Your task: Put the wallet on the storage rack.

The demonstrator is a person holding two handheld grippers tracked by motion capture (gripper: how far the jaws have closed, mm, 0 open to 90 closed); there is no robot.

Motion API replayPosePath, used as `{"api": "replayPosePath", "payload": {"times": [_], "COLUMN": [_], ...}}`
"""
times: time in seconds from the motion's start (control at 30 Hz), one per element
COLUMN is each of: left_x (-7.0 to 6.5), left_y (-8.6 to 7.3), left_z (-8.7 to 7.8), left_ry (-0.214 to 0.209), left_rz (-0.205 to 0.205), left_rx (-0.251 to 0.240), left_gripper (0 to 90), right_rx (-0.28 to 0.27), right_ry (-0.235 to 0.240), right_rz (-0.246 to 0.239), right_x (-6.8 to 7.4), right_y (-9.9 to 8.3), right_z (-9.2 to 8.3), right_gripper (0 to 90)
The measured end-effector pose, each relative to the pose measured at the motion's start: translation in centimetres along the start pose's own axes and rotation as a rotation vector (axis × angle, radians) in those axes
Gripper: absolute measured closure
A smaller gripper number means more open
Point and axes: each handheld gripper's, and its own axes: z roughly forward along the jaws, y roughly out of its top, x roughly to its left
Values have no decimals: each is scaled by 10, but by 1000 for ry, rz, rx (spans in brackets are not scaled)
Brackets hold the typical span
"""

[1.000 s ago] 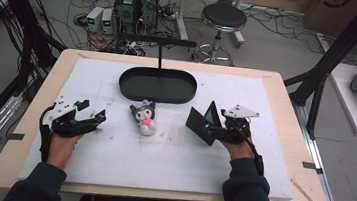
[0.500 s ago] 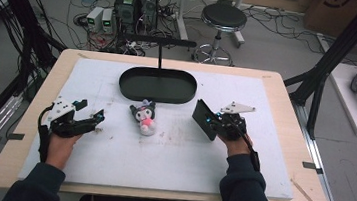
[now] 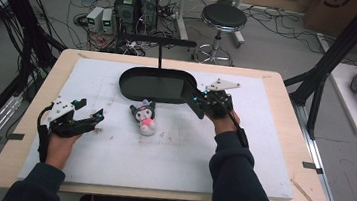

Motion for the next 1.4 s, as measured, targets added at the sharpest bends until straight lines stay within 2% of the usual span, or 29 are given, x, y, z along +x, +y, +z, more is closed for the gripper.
{"api": "replayPosePath", "payload": {"times": [0.17,0.2,0.3,0.33,0.4,0.47,0.5,0.57,0.7,0.73,0.77,0.83,0.93,1.03,1.07,1.13,1.2,1.27,1.33,1.4], "left_x": [2,2,4,5,5,4,4,5,6,6,6,6,7,8,8,8,8,8,7,7], "left_y": [0,0,-1,-1,-1,0,0,0,-1,-1,-1,-1,-1,-1,-2,-2,-1,-2,-2,-1], "left_z": [0,1,2,3,4,4,4,4,3,3,3,2,2,2,2,2,1,0,0,0], "left_ry": [-15,-16,-21,-22,-23,-25,-26,-25,-24,-24,-23,-21,-15,-14,-15,-14,-16,-12,-14,-13], "left_rz": [10,8,0,1,3,3,3,0,-9,-8,-9,-12,-17,-19,-20,-19,-22,-24,-24,-19], "left_rx": [-3,-3,-5,-4,-5,-7,-7,-9,-10,-10,-13,-13,-15,-16,-15,-16,-15,-17,-19,-14], "left_gripper": [257,257,257,257,257,257,257,257,257,257,257,257,257,257,257,257,257,257,257,257], "right_rx": [-1,-3,-8,0,-7,10,10,39,31,45,45,69,86,112,118,113,94,85,92,93], "right_ry": [-24,-33,-39,-48,-50,-62,-62,-70,-123,-153,-153,-191,-267,-287,-281,-239,-199,-170,-170,-181], "right_rz": [-9,-8,-5,-16,-12,-20,-20,-24,-40,-46,-46,-49,-87,-89,-80,-25,-12,-36,-66,-60], "right_x": [-1,-1,-1,-2,-2,-5,-5,-6,-6,-8,-8,-9,-9,-9,-10,-8,-5,0,4,6], "right_y": [19,27,34,41,43,48,48,49,45,42,42,41,39,38,36,35,37,40,43,43], "right_z": [19,26,35,45,50,70,70,82,101,109,109,116,127,132,134,137,134,130,127,127], "right_gripper": [779,780,780,779,779,779,779,779,778,778,778,778,776,765,741,587,600,708,766,782]}}
